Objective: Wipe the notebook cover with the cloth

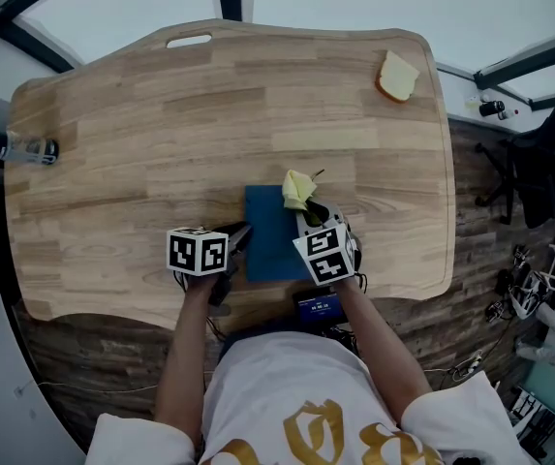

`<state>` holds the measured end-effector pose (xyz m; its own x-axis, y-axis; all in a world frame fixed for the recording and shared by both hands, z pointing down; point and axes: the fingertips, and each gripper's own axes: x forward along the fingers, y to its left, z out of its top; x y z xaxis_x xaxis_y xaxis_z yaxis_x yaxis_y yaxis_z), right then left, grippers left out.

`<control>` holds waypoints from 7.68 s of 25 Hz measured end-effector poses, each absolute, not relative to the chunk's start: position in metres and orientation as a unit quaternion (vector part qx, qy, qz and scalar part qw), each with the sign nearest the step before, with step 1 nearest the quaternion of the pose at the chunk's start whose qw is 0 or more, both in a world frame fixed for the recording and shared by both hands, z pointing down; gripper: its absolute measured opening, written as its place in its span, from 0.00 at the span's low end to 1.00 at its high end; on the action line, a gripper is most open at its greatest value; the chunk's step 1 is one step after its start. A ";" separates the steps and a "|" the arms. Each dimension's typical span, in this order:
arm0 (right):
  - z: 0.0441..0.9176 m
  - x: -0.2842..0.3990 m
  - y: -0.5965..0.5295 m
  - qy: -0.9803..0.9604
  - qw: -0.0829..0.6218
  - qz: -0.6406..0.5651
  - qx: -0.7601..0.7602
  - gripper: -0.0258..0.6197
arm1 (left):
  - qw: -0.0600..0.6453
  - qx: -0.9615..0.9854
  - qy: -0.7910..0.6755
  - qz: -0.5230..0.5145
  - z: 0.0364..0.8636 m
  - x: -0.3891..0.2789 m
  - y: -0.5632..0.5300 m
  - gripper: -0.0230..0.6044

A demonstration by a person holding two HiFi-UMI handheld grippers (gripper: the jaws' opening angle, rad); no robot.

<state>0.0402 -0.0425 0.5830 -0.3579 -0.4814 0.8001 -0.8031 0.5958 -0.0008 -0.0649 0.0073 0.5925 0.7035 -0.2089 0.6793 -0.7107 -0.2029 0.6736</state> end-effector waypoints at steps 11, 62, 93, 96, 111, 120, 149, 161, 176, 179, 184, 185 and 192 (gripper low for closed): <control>0.583 0.008 -0.042 -0.817 0.399 0.201 0.366 0.10 | 0.554 0.740 -0.307 0.227 0.593 -0.066 0.007 0.11; 0.582 -0.033 0.072 -0.865 0.415 0.206 0.192 0.10 | 0.550 0.743 -0.309 0.224 0.589 -0.066 0.006 0.11; 0.583 -0.002 0.095 -0.867 0.412 0.226 0.166 0.10 | 0.540 0.747 -0.316 0.226 0.589 -0.065 0.005 0.11; 0.583 0.004 0.093 -0.864 0.419 0.221 0.168 0.10 | 0.540 0.747 -0.315 0.226 0.589 -0.065 0.006 0.11; 0.584 0.024 0.065 -0.856 0.424 0.220 0.200 0.10 | 0.544 0.745 -0.314 0.224 0.589 -0.064 0.006 0.11; 0.587 0.031 0.037 -0.852 0.418 0.215 0.231 0.10 | 0.545 0.745 -0.312 0.224 0.589 -0.064 0.005 0.11; 0.585 0.043 -0.036 -0.825 0.405 0.202 0.338 0.10 | 0.552 0.741 -0.315 0.218 0.589 -0.066 0.005 0.11; 0.585 0.027 -0.039 -0.829 0.404 0.203 0.329 0.10 | 0.554 0.740 -0.314 0.217 0.590 -0.066 0.005 0.11; 0.585 -0.005 -0.024 -0.847 0.399 0.205 0.284 0.10 | 0.552 0.741 -0.315 0.218 0.590 -0.066 0.005 0.11; 0.585 -0.007 -0.023 -0.849 0.400 0.206 0.278 0.10 | 0.552 0.741 -0.315 0.218 0.590 -0.066 0.005 0.11; 0.584 -0.011 -0.017 -0.852 0.404 0.204 0.263 0.10 | 0.551 0.741 -0.316 0.218 0.590 -0.066 0.005 0.11; 0.584 -0.012 -0.016 -0.853 0.404 0.204 0.261 0.10 | 0.551 0.741 -0.316 0.218 0.590 -0.066 0.005 0.11; 0.584 -0.021 0.000 -0.858 0.410 0.201 0.233 0.10 | 0.551 0.741 -0.316 0.218 0.589 -0.066 0.004 0.11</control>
<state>-0.0206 -0.0001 0.5838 -0.5548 -0.2354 0.7980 -0.5651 0.8105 -0.1538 -0.0657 0.0044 0.5895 0.7048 -0.2282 0.6717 -0.7089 -0.1933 0.6783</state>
